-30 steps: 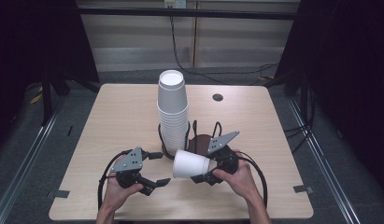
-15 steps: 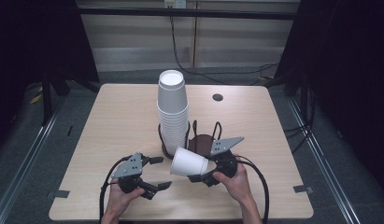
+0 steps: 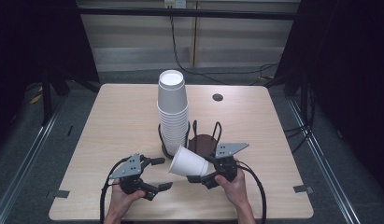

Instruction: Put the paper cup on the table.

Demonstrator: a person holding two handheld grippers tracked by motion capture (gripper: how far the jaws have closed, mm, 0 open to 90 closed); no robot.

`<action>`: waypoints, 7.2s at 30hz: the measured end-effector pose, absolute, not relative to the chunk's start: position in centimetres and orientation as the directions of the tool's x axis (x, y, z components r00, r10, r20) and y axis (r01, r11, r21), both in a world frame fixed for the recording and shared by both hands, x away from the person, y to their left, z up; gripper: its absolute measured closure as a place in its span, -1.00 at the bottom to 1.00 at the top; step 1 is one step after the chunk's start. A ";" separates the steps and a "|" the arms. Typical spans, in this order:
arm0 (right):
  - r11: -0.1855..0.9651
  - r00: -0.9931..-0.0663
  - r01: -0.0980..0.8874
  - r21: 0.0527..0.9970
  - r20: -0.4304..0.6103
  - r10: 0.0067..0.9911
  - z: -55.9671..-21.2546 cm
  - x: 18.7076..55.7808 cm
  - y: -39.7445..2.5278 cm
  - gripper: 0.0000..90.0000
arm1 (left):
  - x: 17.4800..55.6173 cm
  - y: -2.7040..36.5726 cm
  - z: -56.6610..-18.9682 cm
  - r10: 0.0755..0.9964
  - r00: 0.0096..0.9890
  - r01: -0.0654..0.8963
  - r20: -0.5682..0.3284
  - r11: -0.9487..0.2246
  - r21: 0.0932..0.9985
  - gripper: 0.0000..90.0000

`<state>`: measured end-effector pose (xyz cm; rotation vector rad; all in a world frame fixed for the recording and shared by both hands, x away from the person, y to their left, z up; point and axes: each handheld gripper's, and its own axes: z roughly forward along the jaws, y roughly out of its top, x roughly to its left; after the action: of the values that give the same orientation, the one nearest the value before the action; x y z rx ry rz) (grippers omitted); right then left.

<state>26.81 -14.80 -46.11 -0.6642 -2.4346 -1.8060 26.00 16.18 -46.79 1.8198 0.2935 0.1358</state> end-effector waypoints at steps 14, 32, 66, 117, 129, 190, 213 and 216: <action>0.199 -0.932 0.315 0.928 0.263 0.252 -46.7 26.6 -14.4 -0.46 | 26.3 16.0 -45.1 0.238 0.970 0.096 -0.042 -0.216 0.972 -0.65; 0.216 -0.948 0.287 0.933 0.244 0.206 -46.7 26.4 -14.0 -0.46 | 27.4 14.3 -45.2 0.217 0.974 0.117 -0.071 -0.208 0.971 -1.00; 0.217 -0.957 0.267 0.939 0.231 0.177 -46.6 26.7 -13.8 -0.57 | 28.0 13.0 -44.5 0.109 0.987 0.136 -0.116 -0.198 0.971 -0.75; 0.020 -0.624 0.137 0.990 0.070 0.779 -49.4 23.9 -18.6 -0.71 | 29.0 18.6 -43.3 0.318 0.945 0.217 -0.073 -0.445 0.869 -0.76; -0.007 -0.540 0.092 0.996 0.056 0.840 -50.9 23.5 -19.2 -0.71 | 30.6 20.6 -42.7 0.400 0.913 0.286 -0.076 -0.495 0.820 -0.76; -0.018 -0.520 0.021 1.000 0.026 0.854 -51.2 22.8 -19.3 -0.71 | 39.5 21.7 -39.1 0.577 0.816 0.483 0.023 -0.704 0.520 -0.79; -0.018 -0.519 0.022 1.000 0.027 0.855 -51.2 22.8 -19.3 -0.71 | 41.0 19.1 -42.4 0.585 0.808 0.497 0.073 -0.743 0.449 -0.85; -0.018 -0.518 0.021 1.000 0.026 0.855 -51.2 22.8 -19.3 -0.71 | 41.0 18.7 -42.8 0.579 0.812 0.488 0.075 -0.744 0.456 -0.86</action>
<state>22.78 -19.29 -51.17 -1.4498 -2.4993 -2.5135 41.02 18.67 -42.77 2.5755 0.7983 0.2949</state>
